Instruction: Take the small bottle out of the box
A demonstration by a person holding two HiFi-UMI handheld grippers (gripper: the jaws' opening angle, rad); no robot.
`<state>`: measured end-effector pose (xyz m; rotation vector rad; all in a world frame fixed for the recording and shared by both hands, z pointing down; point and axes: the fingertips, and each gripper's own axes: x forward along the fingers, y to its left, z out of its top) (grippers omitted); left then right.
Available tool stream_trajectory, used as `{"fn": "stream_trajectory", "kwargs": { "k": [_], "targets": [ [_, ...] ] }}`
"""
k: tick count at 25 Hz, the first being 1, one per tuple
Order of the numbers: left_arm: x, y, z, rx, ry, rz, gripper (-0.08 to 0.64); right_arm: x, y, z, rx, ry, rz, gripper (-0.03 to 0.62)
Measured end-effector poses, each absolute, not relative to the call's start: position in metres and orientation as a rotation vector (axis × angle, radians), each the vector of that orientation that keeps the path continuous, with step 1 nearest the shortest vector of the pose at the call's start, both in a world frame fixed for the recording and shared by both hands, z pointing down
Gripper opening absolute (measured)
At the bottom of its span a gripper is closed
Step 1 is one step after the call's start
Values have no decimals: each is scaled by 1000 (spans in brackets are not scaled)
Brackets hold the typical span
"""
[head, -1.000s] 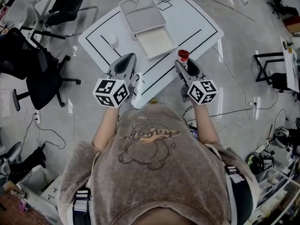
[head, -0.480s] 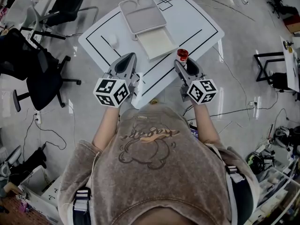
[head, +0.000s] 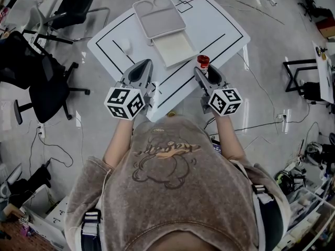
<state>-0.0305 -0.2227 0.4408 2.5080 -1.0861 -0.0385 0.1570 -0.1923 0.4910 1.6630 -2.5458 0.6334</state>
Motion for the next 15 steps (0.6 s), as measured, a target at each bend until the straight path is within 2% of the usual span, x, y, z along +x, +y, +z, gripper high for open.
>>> {"fn": "stream_trajectory", "kwargs": {
  "k": [15],
  "targets": [
    [-37,-224,442,2481,-1103,-58,8,149,-200,494,1620,-2559,656,213]
  ]
}}
